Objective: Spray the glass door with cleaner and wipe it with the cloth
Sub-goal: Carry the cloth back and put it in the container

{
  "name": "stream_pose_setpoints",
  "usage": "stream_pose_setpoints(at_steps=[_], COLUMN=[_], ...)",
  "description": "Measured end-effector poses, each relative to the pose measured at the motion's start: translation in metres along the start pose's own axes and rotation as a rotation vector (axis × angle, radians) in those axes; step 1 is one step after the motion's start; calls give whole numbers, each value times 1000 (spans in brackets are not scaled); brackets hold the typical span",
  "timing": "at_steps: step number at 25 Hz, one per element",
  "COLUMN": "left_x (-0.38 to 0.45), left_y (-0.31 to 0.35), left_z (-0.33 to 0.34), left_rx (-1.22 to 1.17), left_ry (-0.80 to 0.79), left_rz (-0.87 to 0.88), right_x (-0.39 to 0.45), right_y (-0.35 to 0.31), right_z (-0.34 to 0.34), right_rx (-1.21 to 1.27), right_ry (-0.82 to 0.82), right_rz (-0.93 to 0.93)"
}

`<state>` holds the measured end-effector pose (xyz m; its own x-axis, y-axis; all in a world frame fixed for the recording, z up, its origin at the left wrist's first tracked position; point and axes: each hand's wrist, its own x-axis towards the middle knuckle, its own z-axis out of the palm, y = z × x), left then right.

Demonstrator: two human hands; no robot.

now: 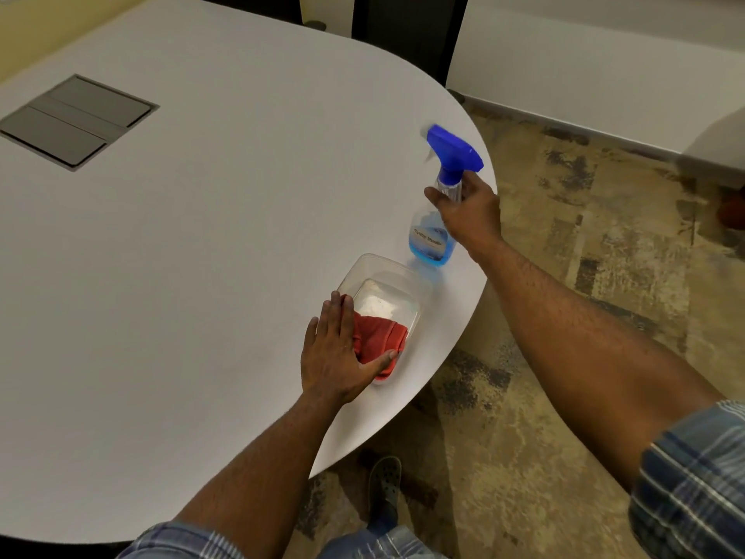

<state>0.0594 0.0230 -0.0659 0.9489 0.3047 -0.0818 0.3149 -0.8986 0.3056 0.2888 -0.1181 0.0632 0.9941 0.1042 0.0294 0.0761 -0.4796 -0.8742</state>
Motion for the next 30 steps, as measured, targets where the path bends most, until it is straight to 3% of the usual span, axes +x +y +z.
stream_pose_setpoints(at_steps=[4,9,19,24,30], left_x=[-1,-2,-4,-4,-3], left_y=[1,2,7,8,7], left_z=[-2,-4,-9,-11,-9], left_rx=[-5,-31,-192,-228,-205], left_ry=[-4,-18,-17,-24,-35], left_rz=[2,-7,-77,-69,-70], right_x=[-7,-34,-91,-93,-86], right_y=[-59,-105,-25,3,5], right_z=[-25,-44,12,34,39], right_rx=[15,29,-54,-31,-13], right_ry=[91,77,-155,-205,-236], right_rz=[-176,-340,-118,11,38])
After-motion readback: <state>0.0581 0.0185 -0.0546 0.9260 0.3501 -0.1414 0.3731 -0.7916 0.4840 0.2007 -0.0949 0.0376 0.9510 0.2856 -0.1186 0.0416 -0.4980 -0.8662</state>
